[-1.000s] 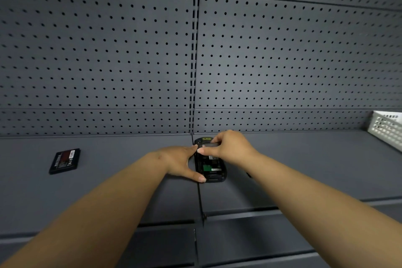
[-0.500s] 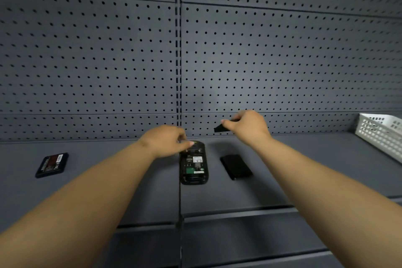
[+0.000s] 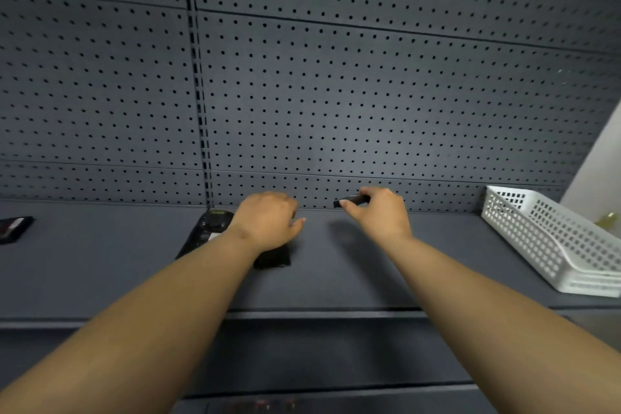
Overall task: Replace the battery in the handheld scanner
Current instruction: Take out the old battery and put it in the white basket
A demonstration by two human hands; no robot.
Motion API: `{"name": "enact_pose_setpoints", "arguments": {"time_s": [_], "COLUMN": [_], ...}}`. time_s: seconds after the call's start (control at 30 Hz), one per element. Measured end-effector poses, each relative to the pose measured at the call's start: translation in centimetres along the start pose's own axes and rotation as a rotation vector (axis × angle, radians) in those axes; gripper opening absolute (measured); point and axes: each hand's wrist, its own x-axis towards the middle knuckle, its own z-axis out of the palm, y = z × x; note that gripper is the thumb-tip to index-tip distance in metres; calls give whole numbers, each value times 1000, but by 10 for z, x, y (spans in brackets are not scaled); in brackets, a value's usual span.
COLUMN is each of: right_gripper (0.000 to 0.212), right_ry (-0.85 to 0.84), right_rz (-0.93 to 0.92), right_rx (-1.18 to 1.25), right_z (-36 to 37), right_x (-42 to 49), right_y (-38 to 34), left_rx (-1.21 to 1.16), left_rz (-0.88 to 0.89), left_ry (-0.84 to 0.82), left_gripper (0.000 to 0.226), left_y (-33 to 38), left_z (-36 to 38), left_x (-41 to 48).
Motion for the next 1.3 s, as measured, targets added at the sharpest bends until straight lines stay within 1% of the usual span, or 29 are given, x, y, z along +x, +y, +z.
{"name": "enact_pose_setpoints", "arguments": {"time_s": [0.13, 0.23, 0.5, 0.63, 0.77, 0.9, 1.07, 1.3], "right_gripper": [38, 36, 43, 45, 54, 54, 57, 55], "right_ry": [-38, -42, -31, 1, 30, 47, 45, 12], "right_rz": [-19, -25, -28, -27, -15, -31, -68, -145], "right_rx": [-37, -40, -32, -17, 20, 35, 22, -23], "right_z": [-12, -17, -22, -28, -29, -38, -63, -113], "right_x": [-5, -9, -20, -23, -27, -28, -24, -16], "right_y": [23, 31, 36, 39, 50, 65, 87, 136], "left_rx": [12, 27, 54, 53, 54, 61, 53, 51], "left_rz": [-24, -28, -5, 12, 32, 26, 5, -42], "left_ry": [8, -8, -19, 5, 18, 1, 4, 13], "left_gripper": [35, 35, 36, 36, 36, 36, 36, 35], "left_y": [31, 42, 47, 48, 53, 66, 97, 168], "left_z": [3, 2, -3, -4, 0, 0, -2, -1], "left_x": [-2, -5, -10, -10, -10, -10, 3, 30]}}
